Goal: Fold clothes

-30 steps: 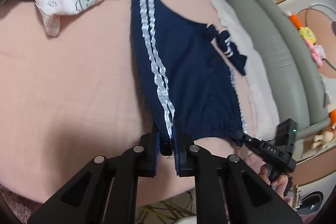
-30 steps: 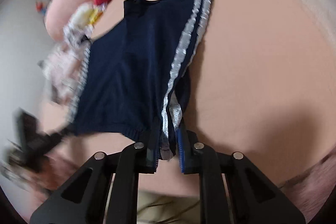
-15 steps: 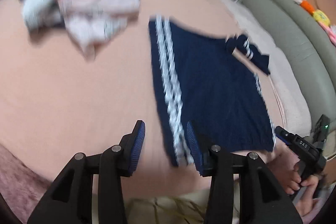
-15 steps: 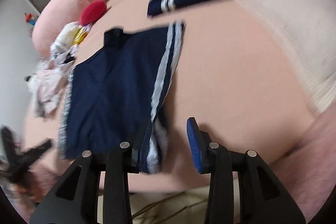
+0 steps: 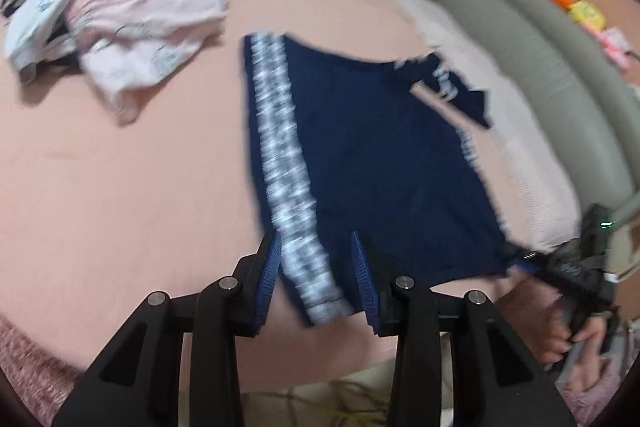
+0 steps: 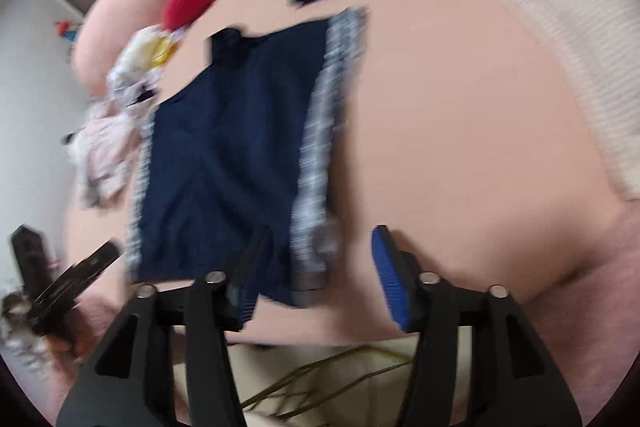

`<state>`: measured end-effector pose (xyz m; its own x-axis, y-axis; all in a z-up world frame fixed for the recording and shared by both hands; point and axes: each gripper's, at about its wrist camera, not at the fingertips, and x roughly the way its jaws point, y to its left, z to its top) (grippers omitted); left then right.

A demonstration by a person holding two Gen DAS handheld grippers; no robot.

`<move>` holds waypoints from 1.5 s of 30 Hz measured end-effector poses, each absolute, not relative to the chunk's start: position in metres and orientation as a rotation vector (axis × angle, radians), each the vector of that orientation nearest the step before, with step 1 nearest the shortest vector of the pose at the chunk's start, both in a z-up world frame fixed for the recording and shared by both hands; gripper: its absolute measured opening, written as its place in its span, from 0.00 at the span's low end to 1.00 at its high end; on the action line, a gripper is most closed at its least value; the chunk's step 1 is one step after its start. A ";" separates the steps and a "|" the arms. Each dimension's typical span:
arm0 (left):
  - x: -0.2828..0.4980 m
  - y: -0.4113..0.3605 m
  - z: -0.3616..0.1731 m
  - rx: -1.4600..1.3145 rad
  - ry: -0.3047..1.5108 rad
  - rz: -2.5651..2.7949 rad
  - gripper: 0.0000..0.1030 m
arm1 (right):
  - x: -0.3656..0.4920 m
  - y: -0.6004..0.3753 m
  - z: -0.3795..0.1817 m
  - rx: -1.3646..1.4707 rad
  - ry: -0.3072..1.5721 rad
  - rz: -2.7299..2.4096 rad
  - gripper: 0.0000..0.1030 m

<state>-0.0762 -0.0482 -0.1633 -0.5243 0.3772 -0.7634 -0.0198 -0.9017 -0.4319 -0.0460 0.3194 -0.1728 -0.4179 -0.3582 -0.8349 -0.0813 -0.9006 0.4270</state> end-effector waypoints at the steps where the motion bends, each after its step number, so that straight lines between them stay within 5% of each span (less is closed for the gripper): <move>1: -0.078 -0.043 -0.168 -1.419 -0.521 2.486 0.37 | -0.049 0.313 -0.177 1.605 -0.602 -2.397 0.54; 2: -0.081 -0.038 -0.173 -1.451 -0.489 2.476 0.37 | -0.056 0.298 -0.181 1.636 -0.520 -2.403 0.49; 3: -0.083 -0.034 -0.178 -1.482 -0.457 2.466 0.37 | -0.057 0.295 -0.180 1.646 -0.470 -2.430 0.31; 5: -0.086 -0.034 -0.183 -1.510 -0.478 2.443 0.37 | -0.059 0.289 -0.179 1.664 -0.374 -2.477 0.13; 7: -0.089 -0.038 -0.185 -1.514 -0.525 2.419 0.39 | -0.065 0.296 -0.177 1.652 -0.468 -2.437 0.08; 10: -0.093 -0.047 -0.183 -1.504 -0.589 2.407 0.40 | -0.079 0.297 -0.167 1.665 -0.461 -2.420 0.08; 15: -0.107 -0.071 -0.153 -1.426 -0.548 2.503 0.42 | -0.088 0.287 -0.144 1.699 -0.200 -2.390 0.36; 19: -0.171 -0.110 -0.155 -1.451 -0.533 2.561 0.42 | -0.112 0.270 -0.086 1.464 0.088 -2.609 0.41; 27: -0.249 -0.129 -0.195 -1.503 -0.518 2.543 0.41 | -0.246 0.144 -0.150 1.487 0.264 -2.316 0.26; 31: -0.264 -0.129 -0.193 -1.429 -0.571 2.437 0.40 | -0.286 0.147 -0.191 1.599 0.398 -2.378 0.26; 34: -0.272 -0.126 -0.183 -1.315 -0.649 2.283 0.42 | -0.299 0.180 -0.185 1.621 0.166 -2.440 0.26; 38: -0.275 -0.133 -0.188 -1.405 -0.529 2.398 0.42 | -0.295 0.195 -0.162 1.520 0.125 -2.486 0.28; 45: -0.279 -0.122 -0.192 -1.450 -0.510 2.416 0.40 | -0.298 0.144 -0.184 1.477 0.404 -2.314 0.29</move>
<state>-0.2792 -0.1222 -0.1923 -0.4585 0.4089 -0.7890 -0.0552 -0.8992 -0.4340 -0.2979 0.1437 -0.1839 -0.3856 -0.1495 -0.9105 0.4492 -0.8924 -0.0437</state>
